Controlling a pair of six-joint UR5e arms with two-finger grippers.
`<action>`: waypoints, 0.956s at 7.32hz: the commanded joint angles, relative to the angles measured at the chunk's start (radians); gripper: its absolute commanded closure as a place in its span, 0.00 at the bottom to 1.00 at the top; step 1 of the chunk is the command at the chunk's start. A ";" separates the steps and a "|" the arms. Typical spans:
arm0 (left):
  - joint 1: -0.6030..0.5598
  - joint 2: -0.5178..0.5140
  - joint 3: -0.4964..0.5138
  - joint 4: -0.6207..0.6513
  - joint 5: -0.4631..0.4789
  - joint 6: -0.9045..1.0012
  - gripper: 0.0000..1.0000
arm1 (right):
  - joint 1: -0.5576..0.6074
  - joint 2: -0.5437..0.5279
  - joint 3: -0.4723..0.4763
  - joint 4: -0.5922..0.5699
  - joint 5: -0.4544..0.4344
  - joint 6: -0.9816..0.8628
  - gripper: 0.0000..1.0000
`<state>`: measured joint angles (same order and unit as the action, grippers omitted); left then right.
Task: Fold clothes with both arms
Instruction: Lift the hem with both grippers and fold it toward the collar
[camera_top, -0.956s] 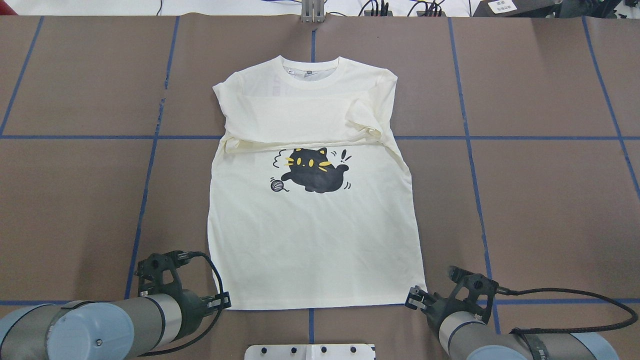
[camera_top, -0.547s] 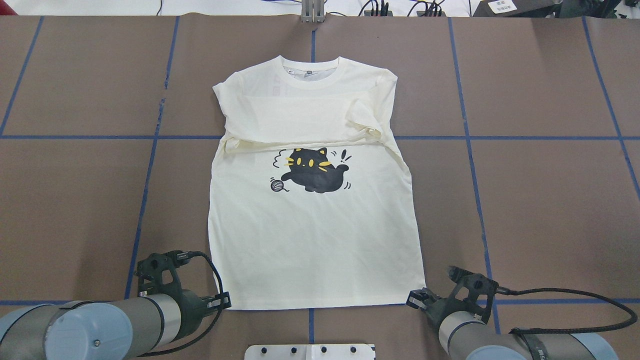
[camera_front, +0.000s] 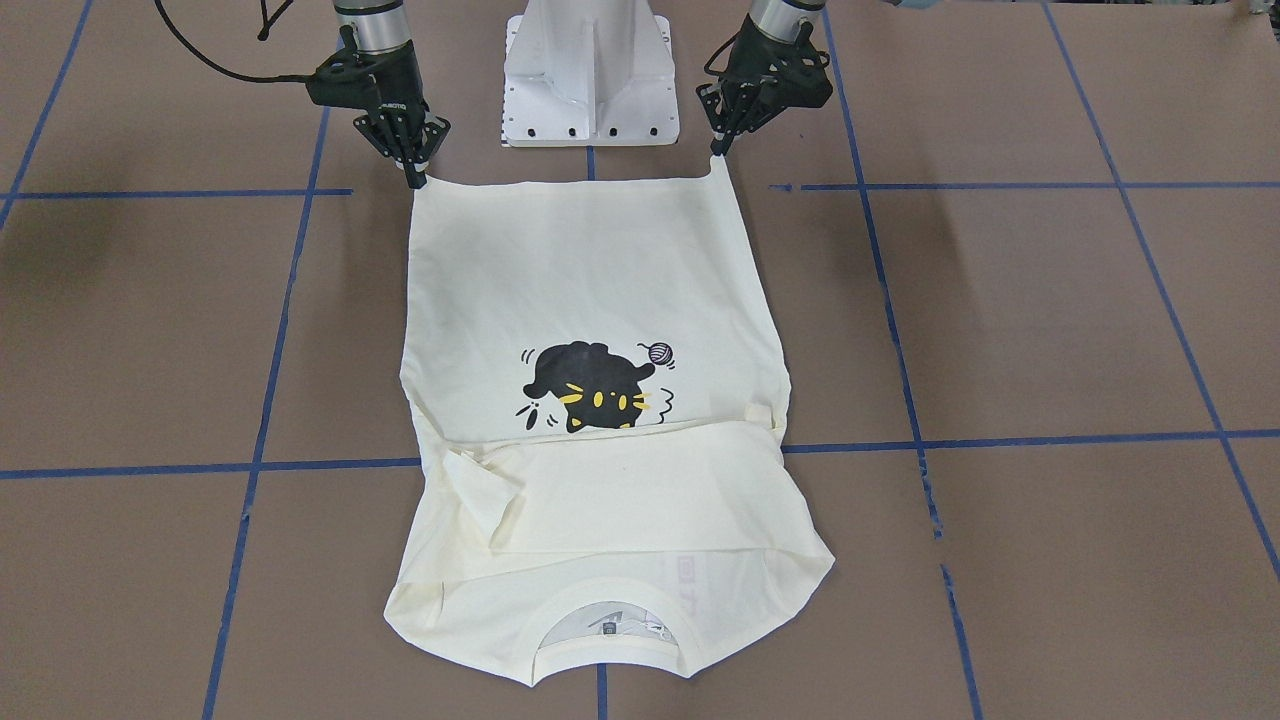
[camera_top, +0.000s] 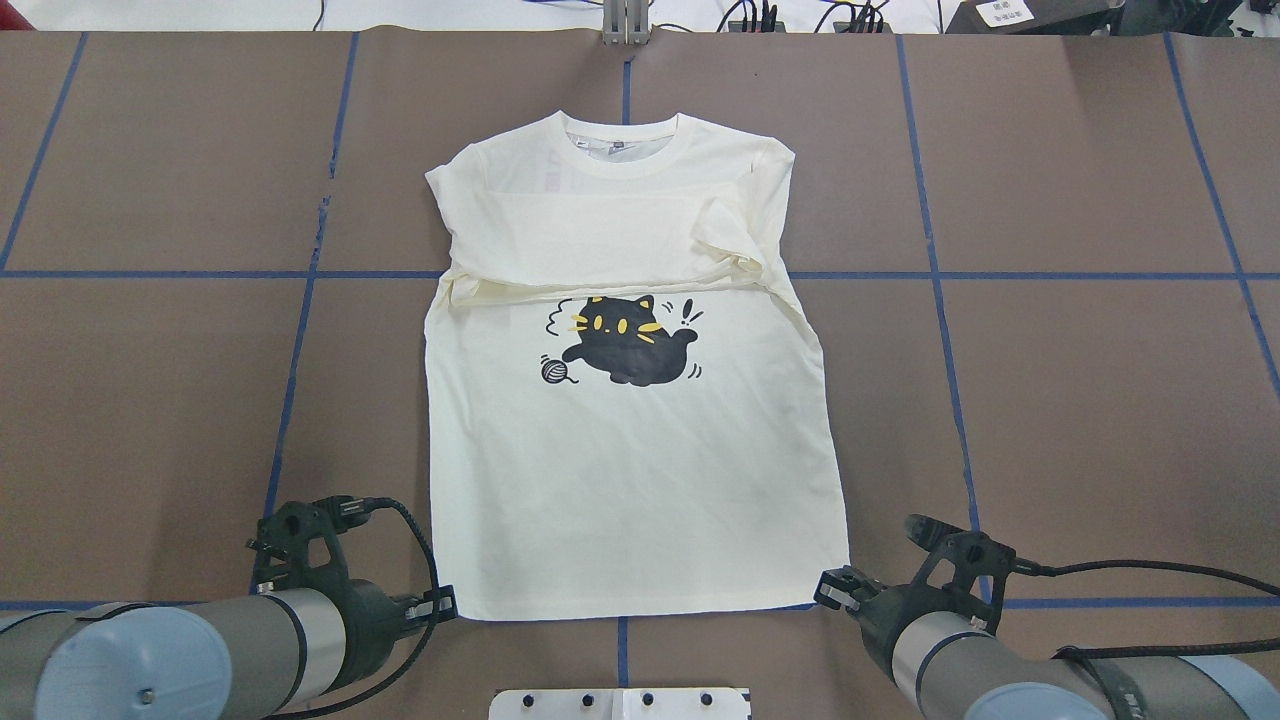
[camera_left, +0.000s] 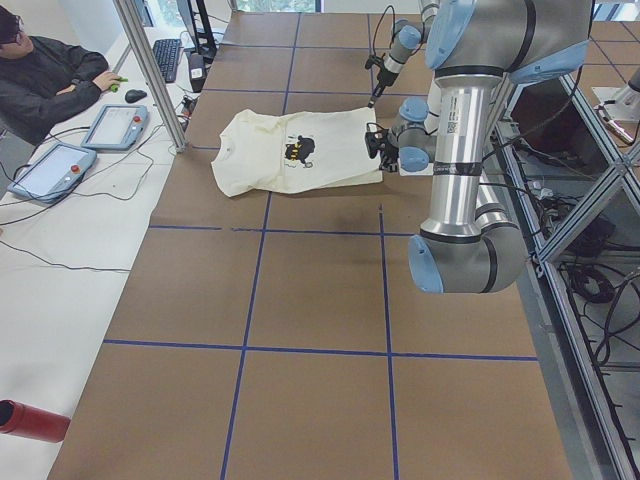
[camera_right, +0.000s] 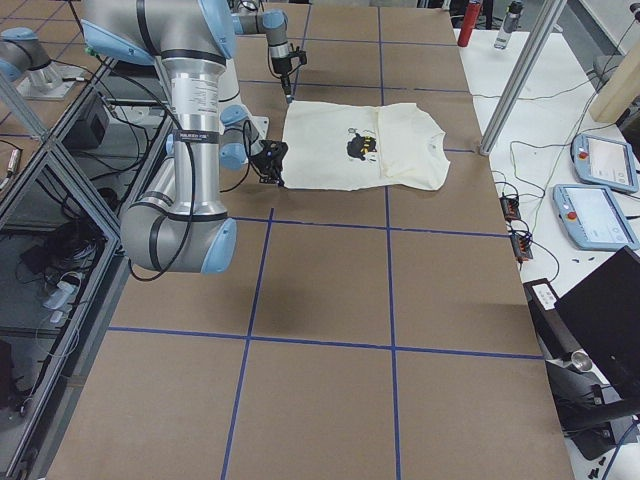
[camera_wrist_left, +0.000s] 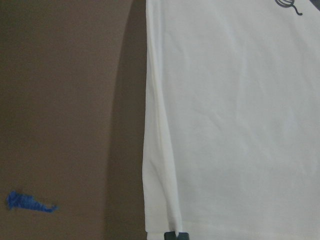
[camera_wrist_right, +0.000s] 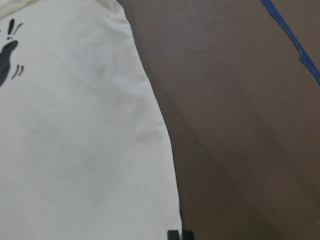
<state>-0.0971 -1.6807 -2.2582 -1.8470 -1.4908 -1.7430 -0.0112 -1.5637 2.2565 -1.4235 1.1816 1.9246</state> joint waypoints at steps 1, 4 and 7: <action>0.002 -0.007 -0.354 0.362 -0.116 0.000 1.00 | -0.001 0.002 0.328 -0.273 0.102 -0.007 1.00; -0.067 -0.008 -0.459 0.446 -0.178 0.025 1.00 | 0.081 0.131 0.419 -0.495 0.203 -0.030 1.00; -0.254 -0.100 -0.315 0.448 -0.190 0.262 1.00 | 0.361 0.349 0.223 -0.502 0.365 -0.235 1.00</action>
<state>-0.2742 -1.7351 -2.6504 -1.3999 -1.6746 -1.5675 0.2200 -1.3114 2.5815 -1.9214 1.4702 1.7644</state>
